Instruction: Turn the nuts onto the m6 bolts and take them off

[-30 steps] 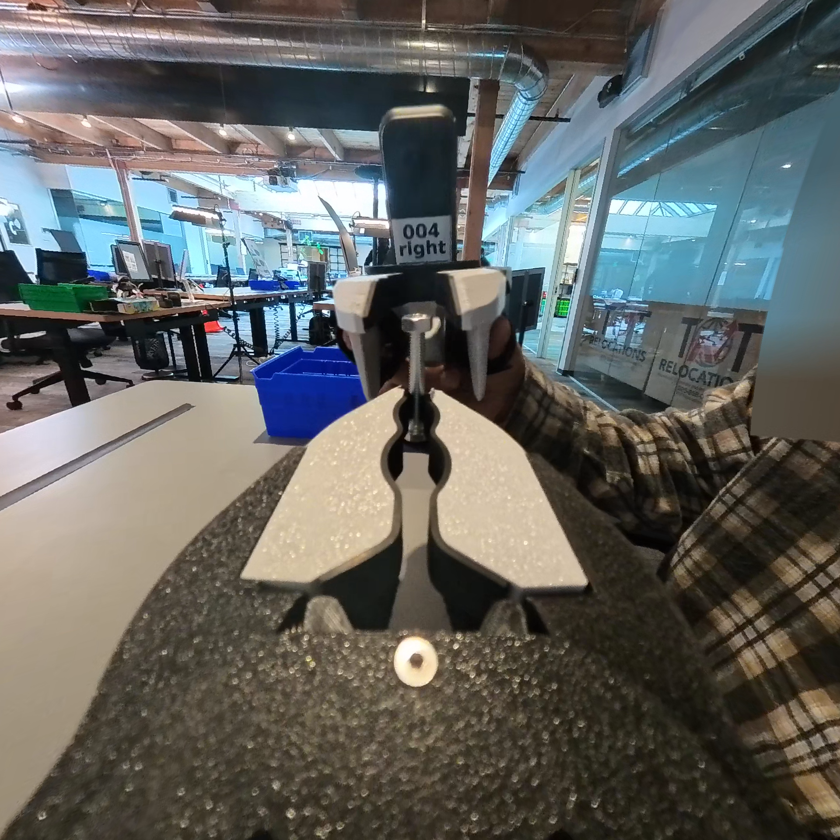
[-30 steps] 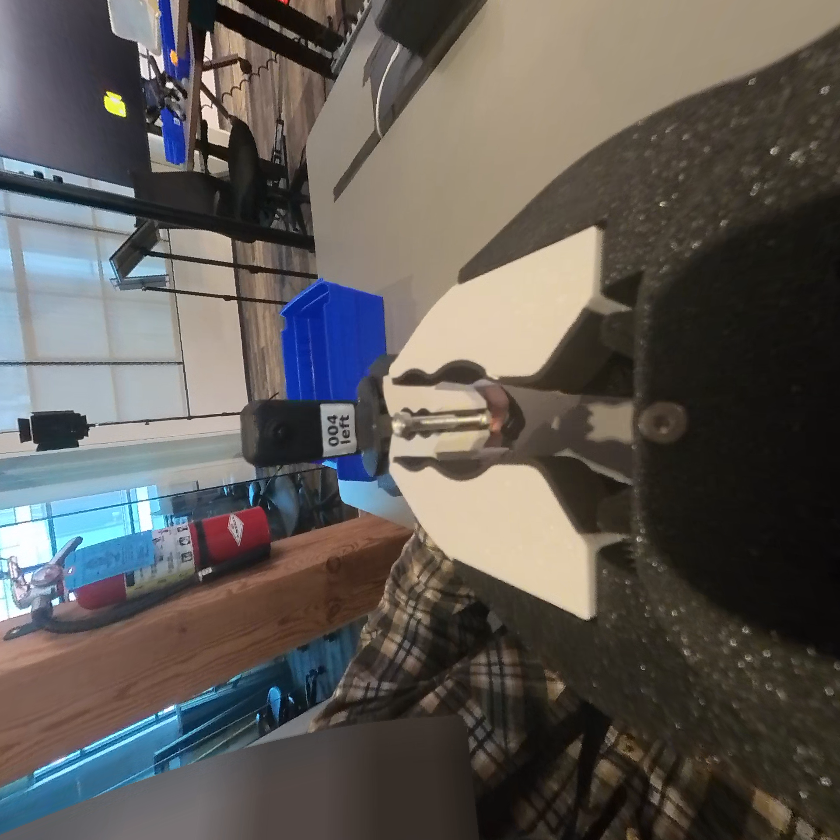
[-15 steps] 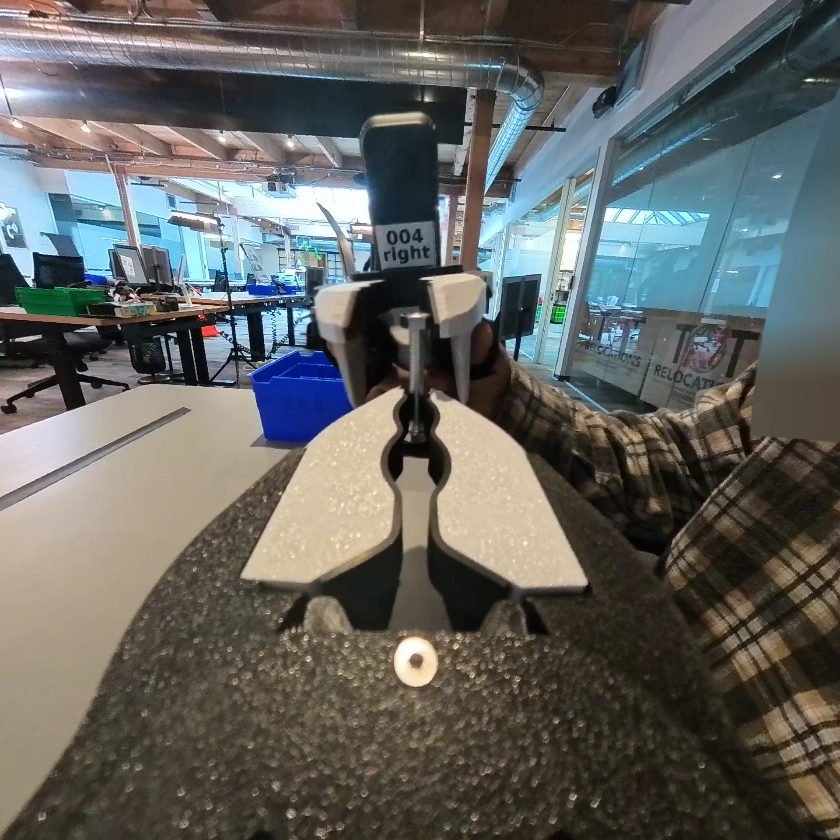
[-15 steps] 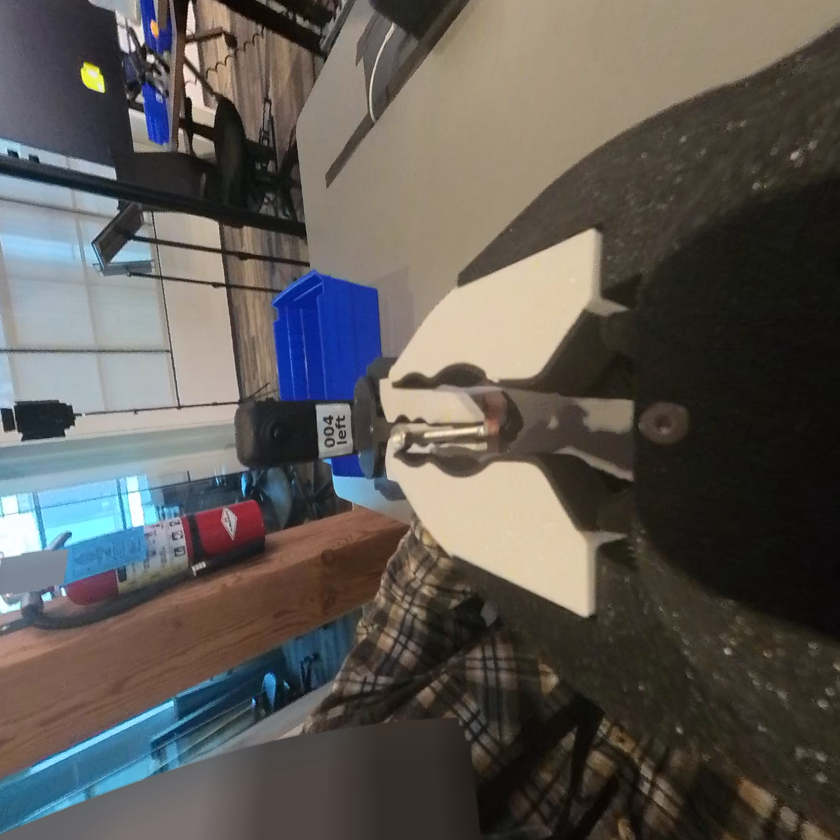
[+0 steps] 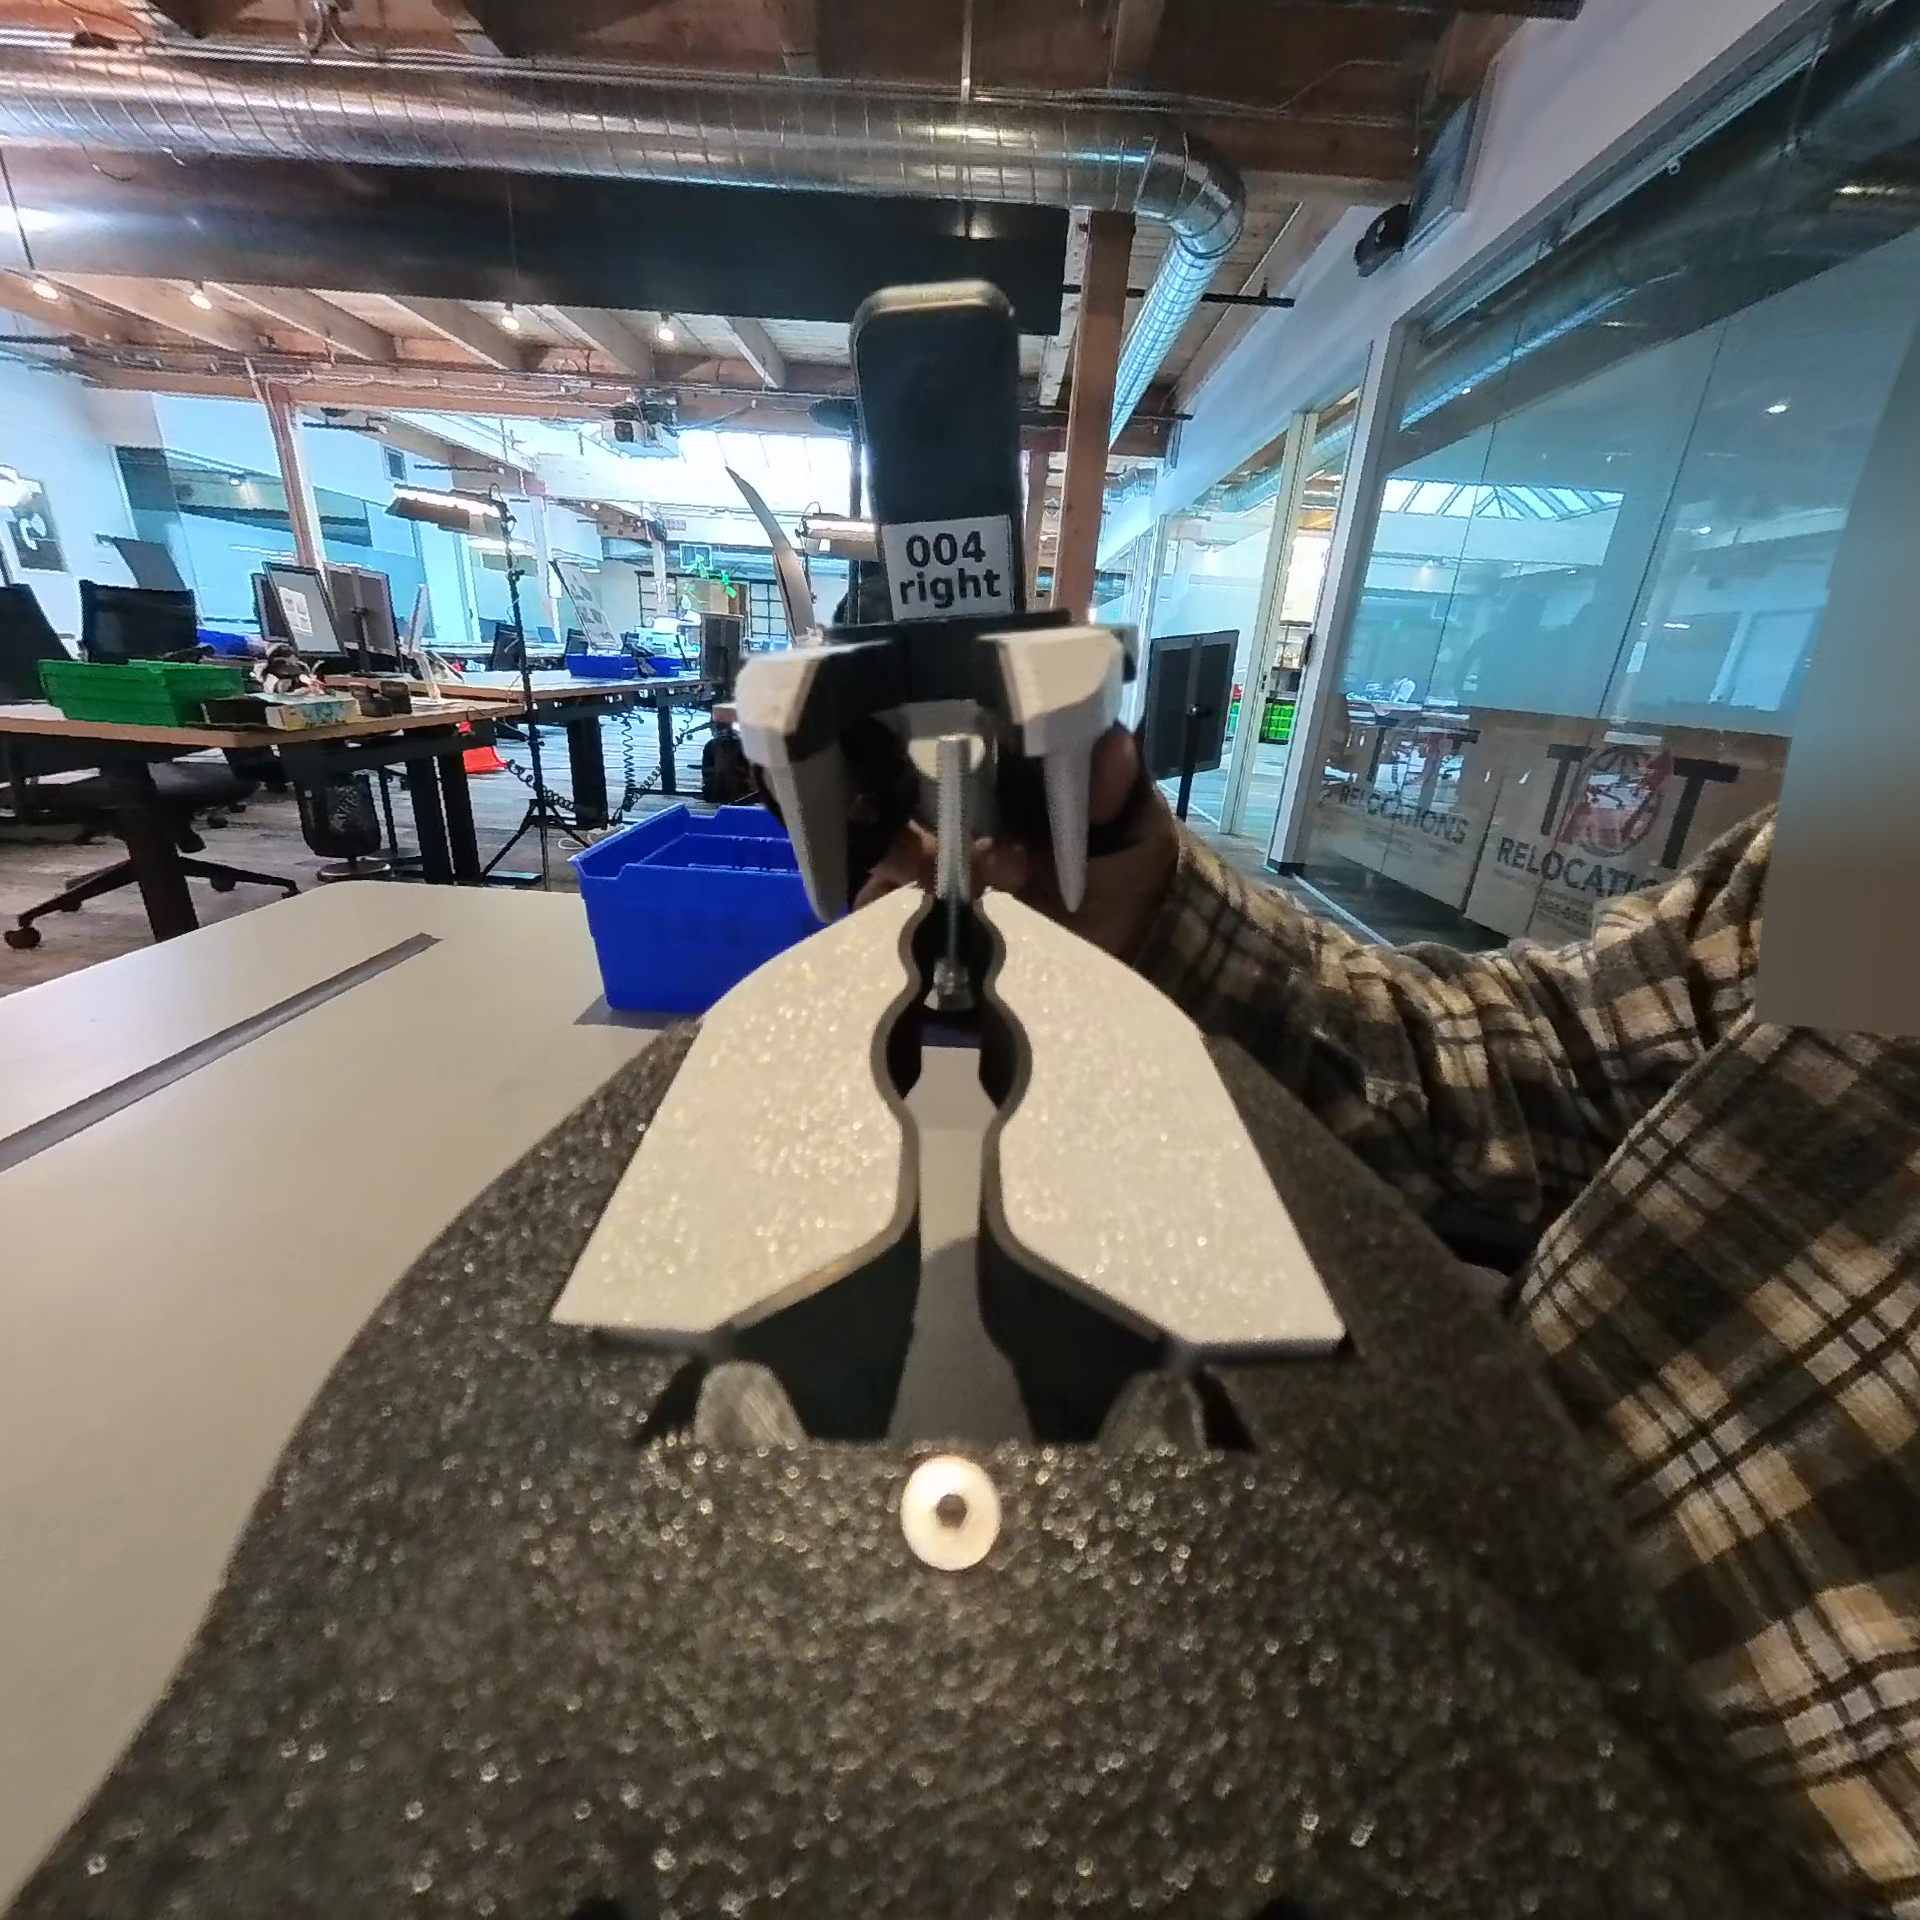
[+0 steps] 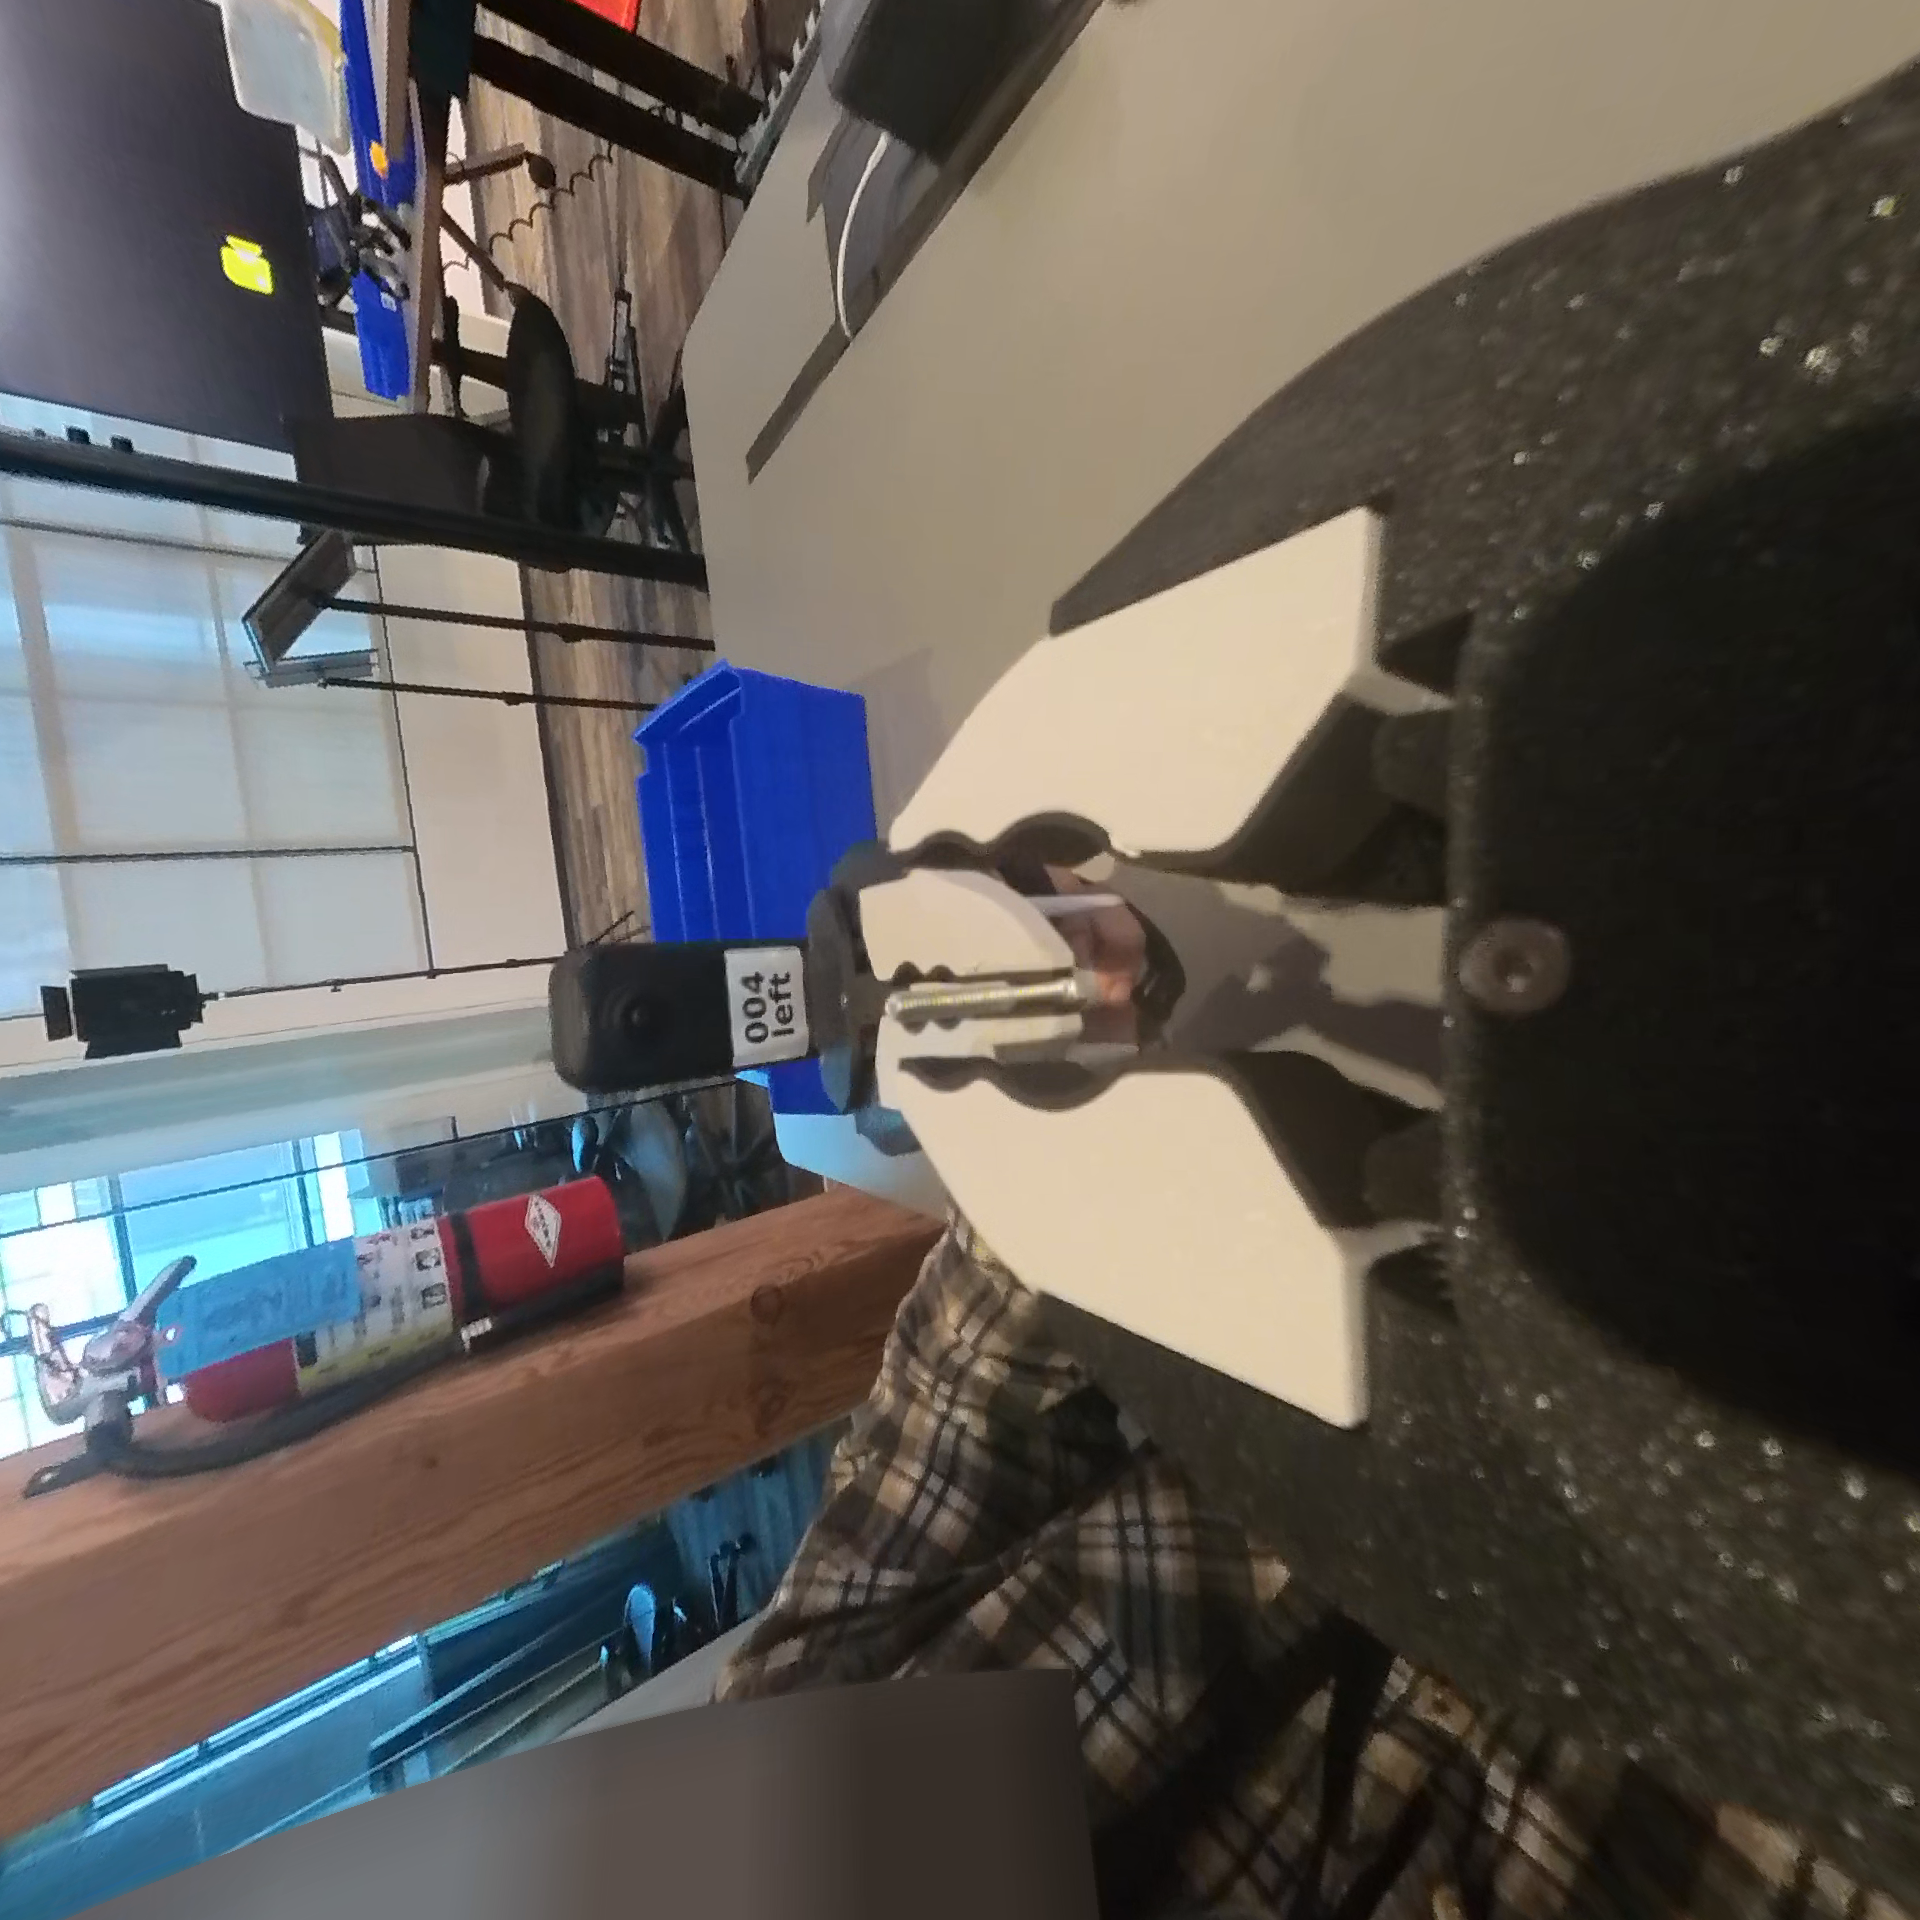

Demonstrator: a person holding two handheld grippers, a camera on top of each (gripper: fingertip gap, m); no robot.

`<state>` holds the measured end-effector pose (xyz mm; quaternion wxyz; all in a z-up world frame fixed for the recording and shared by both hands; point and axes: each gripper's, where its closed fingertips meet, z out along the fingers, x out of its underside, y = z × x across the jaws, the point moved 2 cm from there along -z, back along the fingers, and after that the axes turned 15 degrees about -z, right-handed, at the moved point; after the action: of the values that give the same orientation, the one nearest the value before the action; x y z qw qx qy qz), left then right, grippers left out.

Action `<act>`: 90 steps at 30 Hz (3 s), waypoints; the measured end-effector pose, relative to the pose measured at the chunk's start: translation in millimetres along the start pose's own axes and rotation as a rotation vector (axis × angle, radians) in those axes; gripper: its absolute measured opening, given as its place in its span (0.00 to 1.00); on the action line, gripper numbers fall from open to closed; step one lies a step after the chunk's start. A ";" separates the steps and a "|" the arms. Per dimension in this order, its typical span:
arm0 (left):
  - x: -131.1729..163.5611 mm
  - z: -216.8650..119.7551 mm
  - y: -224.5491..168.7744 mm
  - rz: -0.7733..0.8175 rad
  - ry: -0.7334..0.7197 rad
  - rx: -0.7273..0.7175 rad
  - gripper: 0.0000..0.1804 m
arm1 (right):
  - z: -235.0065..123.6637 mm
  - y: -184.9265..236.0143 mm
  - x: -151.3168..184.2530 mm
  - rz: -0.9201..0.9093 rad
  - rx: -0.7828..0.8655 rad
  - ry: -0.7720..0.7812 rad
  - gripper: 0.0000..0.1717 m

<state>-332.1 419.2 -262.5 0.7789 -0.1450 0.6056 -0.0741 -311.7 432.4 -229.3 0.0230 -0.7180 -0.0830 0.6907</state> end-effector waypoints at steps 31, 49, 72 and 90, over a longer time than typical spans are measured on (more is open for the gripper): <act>10.0 -5.0 27.4 -0.079 0.018 -0.056 0.02 | -51.5 7.1 38.9 0.121 0.169 -0.174 0.18; 19.3 13.6 4.9 -0.115 0.062 0.057 0.14 | -32.3 7.0 16.8 0.071 0.096 0.040 0.03; 31.6 13.1 36.6 -0.166 0.056 -0.038 0.34 | -414.2 -118.7 133.2 0.442 0.881 0.852 0.03; 27.2 6.3 37.7 -0.131 0.078 -0.061 0.34 | -268.3 -120.1 92.8 -0.177 0.080 1.328 0.26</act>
<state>-321.4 447.9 -298.0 0.7434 -0.2050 0.6267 -0.1119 -52.2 586.7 -291.2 0.1524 -0.9796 -0.0843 0.1005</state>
